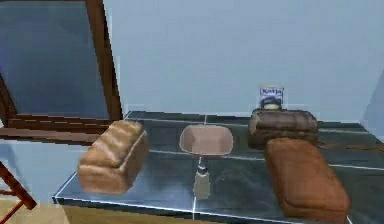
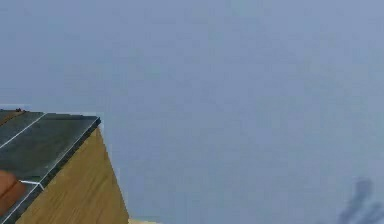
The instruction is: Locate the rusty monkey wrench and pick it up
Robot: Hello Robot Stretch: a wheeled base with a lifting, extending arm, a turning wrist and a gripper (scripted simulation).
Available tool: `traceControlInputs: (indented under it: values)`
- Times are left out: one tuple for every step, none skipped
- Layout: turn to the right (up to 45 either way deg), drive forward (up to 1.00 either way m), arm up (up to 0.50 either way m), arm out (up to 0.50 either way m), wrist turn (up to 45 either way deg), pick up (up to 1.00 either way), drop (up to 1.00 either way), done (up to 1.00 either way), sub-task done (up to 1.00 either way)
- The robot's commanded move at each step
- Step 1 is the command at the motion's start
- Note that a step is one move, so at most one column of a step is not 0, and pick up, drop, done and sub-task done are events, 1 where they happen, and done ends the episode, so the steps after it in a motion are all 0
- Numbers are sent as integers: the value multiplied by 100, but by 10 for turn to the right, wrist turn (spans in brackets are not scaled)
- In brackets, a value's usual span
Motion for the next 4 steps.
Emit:
traceControlInputs:
  values:
    - [450,0,0,0,0,0,0,0,0]
    - [330,0,0,0,0,0,0,0,0]
    - [0,45,0,0,0,0,0,0,0]
    - [-450,0,0,0,0,0,0,0,0]
